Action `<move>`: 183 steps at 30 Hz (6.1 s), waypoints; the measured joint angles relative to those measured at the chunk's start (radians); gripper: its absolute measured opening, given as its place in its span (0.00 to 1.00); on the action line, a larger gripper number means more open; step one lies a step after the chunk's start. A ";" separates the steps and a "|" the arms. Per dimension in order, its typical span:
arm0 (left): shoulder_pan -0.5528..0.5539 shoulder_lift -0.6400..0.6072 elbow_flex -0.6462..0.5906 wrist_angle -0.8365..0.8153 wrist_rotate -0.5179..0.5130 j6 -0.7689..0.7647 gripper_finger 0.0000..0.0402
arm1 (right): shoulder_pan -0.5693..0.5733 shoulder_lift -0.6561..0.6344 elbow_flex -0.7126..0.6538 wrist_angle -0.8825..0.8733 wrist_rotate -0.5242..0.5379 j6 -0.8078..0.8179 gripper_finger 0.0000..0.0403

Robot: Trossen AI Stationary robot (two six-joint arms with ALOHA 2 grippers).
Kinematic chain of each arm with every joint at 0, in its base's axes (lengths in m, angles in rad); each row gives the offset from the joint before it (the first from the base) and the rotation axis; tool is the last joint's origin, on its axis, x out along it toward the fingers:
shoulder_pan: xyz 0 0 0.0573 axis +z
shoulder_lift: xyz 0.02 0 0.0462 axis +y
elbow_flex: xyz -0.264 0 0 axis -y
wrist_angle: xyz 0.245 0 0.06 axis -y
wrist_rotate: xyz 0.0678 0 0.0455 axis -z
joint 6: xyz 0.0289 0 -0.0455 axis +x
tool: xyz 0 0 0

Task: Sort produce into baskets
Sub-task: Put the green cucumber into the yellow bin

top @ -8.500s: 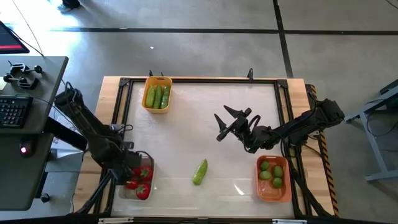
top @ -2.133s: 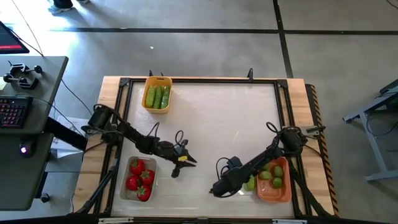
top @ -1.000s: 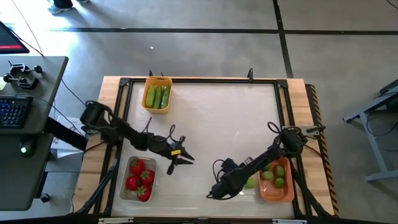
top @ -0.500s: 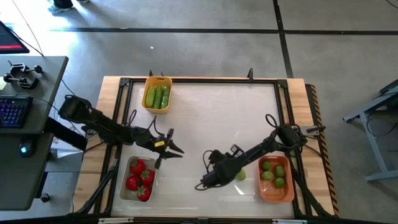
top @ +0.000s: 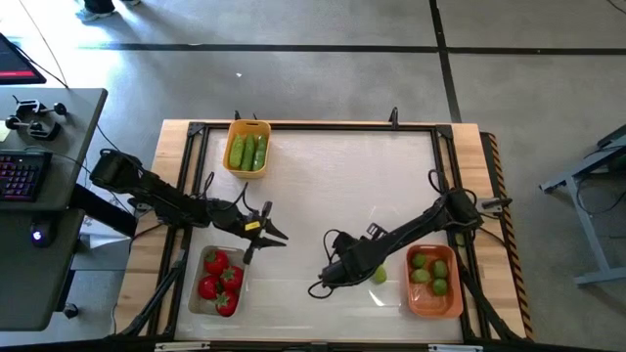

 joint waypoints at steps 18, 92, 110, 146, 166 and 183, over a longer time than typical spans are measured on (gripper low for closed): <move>0.000 0.000 0.000 -0.009 -0.005 0.036 0.17 | 0.032 0.000 -0.002 -0.090 -0.116 -0.046 0.49; 0.129 -0.321 0.000 -0.358 -0.017 0.015 0.26 | -0.275 -0.232 -0.421 1.568 0.255 -0.897 0.32; 0.163 -0.322 0.037 -0.283 -0.283 0.172 0.68 | -0.377 -0.235 -0.422 1.892 0.101 -1.057 0.32; 0.288 -0.446 0.092 -0.395 0.148 0.219 0.35 | -0.375 -0.224 -0.420 1.996 -0.065 -1.070 0.44; 0.478 -0.449 0.290 -0.984 -0.064 0.036 0.35 | -0.405 -0.466 -0.420 1.576 0.404 -1.250 0.43; 0.989 -0.306 0.595 -1.559 -0.040 -0.172 0.35 | -0.523 -0.494 -0.420 1.158 0.340 -1.061 0.05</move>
